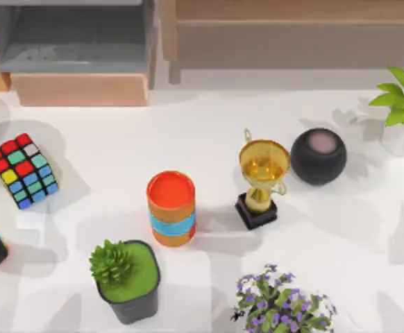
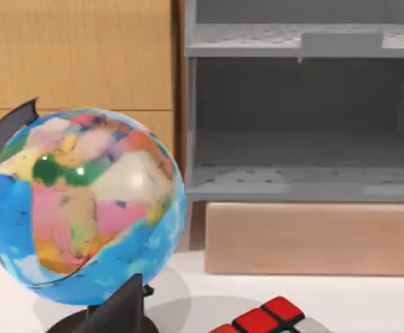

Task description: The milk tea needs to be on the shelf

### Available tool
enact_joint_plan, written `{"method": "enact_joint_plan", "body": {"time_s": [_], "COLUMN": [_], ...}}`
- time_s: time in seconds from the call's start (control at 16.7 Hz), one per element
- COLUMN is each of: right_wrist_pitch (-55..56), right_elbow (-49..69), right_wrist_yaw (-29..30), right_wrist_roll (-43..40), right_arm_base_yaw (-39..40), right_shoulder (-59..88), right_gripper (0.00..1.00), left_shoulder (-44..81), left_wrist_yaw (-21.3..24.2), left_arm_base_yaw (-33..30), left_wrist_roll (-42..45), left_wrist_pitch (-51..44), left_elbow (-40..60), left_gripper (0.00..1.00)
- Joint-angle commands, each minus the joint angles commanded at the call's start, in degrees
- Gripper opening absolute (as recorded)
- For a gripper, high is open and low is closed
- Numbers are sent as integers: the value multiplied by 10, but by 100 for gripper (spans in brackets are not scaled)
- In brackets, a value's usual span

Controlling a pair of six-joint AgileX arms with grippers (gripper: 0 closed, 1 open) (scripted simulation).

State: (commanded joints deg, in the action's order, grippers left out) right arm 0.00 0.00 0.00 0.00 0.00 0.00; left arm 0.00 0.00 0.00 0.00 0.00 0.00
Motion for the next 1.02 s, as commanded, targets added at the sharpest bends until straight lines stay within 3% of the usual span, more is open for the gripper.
{"method": "enact_joint_plan", "body": {"time_s": [0.24,0.42,1.02], "right_wrist_pitch": [19,84,435], "right_elbow": [4,15,63], "right_wrist_yaw": [-13,-58,-314], "right_wrist_roll": [-3,-15,-78], "right_arm_base_yaw": [-15,-65,-338], "right_shoulder": [19,93,601], "right_gripper": [100,100,100], "left_shoulder": [0,0,0], "left_wrist_yaw": [0,0,0], "left_arm_base_yaw": [0,0,0], "left_wrist_roll": [0,0,0], "left_wrist_pitch": [0,0,0], "left_elbow": [0,0,0], "left_gripper": [100,100,100]}}
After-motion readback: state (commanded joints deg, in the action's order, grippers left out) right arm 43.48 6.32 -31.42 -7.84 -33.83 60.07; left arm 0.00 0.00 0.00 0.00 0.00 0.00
